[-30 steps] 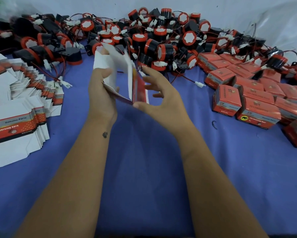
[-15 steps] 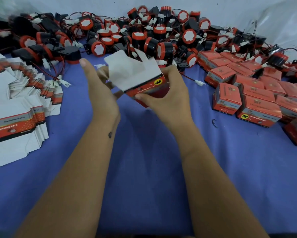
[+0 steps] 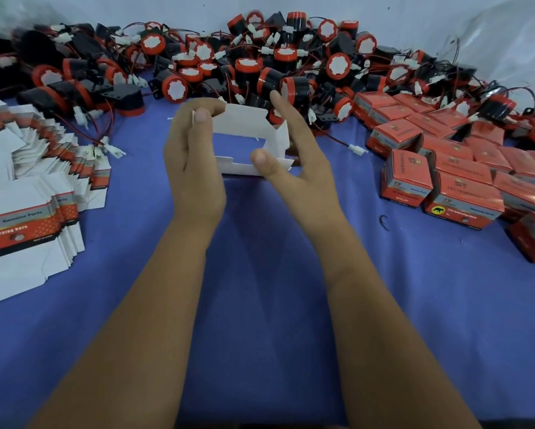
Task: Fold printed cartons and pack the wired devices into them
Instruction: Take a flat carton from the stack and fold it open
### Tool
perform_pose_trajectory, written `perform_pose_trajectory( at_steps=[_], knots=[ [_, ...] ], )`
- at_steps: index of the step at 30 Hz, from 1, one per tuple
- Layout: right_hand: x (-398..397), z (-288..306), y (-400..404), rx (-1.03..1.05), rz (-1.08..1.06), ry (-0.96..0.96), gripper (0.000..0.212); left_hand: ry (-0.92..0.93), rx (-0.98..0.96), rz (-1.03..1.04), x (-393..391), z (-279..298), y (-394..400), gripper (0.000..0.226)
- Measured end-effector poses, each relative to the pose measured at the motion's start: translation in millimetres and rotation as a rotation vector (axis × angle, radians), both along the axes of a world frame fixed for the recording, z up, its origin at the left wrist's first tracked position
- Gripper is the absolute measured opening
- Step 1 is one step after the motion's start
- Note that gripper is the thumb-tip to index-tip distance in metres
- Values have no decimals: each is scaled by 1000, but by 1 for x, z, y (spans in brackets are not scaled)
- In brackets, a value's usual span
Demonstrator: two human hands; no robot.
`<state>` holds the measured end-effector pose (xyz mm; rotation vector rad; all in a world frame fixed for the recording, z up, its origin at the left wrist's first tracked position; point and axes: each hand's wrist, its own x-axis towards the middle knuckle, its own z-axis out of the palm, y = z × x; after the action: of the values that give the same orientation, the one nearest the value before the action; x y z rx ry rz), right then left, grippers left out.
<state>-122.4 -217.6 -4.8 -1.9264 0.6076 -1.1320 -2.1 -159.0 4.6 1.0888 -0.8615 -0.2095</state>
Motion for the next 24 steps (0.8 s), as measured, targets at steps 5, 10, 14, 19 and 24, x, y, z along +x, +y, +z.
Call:
perform_pose_trajectory(
  at_steps=[5, 10, 14, 19, 24],
  knots=[
    [5, -3, 0, -30, -213, 47, 32, 89, 252, -134, -3, -1, -9, 33],
    [4, -3, -5, 54, -302, 28, 37, 163, 307, -214, -5, -4, -11, 46],
    [5, 2, 0, -18, -339, -7, 44, 295, 208, -248, -3, -1, -11, 60],
    [7, 9, 6, -41, -409, -55, 32, 301, 95, -390, 2, 1, -10, 39],
    [1, 12, -3, 275, -395, -144, 31, 31, 296, -519, 8, -6, -13, 27]
  ],
)
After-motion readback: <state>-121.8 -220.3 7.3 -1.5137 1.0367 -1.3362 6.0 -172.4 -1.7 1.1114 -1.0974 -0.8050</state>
